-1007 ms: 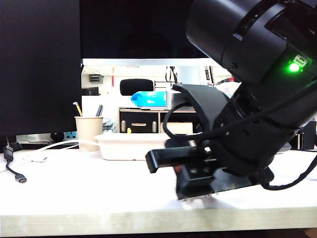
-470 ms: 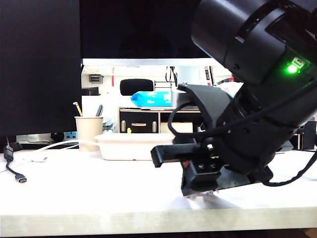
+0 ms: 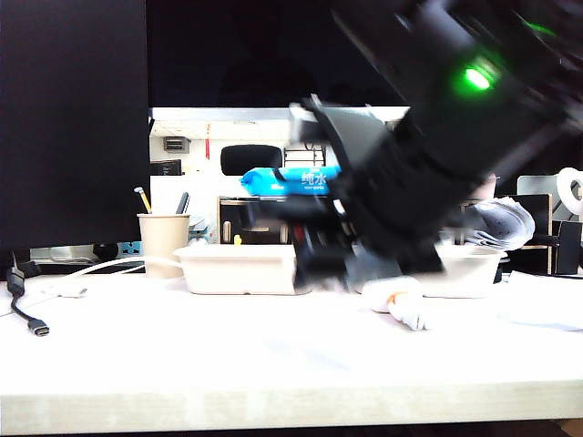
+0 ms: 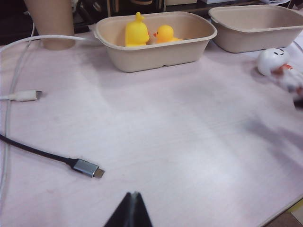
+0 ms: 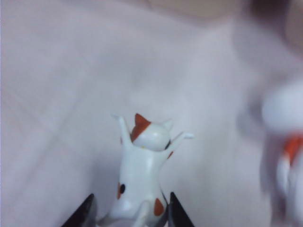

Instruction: Put the dolls with similar colors into the same paper box, while dolls with different colors go into separate paper boxes.

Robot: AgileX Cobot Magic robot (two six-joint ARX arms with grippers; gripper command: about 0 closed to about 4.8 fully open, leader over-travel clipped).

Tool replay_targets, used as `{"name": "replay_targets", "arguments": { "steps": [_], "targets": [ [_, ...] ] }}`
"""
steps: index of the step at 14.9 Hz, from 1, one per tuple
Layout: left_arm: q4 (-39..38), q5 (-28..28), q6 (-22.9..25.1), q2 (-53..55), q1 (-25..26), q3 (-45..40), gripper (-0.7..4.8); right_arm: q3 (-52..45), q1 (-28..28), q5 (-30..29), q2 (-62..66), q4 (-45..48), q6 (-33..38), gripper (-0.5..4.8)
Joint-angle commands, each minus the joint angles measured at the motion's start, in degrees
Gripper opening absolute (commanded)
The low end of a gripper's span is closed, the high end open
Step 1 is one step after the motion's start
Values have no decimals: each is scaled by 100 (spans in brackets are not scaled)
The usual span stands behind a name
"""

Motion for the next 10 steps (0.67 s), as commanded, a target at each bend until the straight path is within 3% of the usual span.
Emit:
{"name": "replay_targets", "arguments": {
  "steps": [1,4,6,10],
  "targets": [
    [37,17,22,-4,11,4,-5,348,-654,-50,-26,114,-459,147],
    [37,17,22,-4,11,4,-5,726,-2006,-940,-4,350,-787,147],
    [37,17,22,-4,11,4,-5,1010,-2564,-1034,31,337,-1169,147],
    [35,17,22,-4,11,4,-5,1937,-2977,-1563,857,-321,-1456,148]
  ]
}}
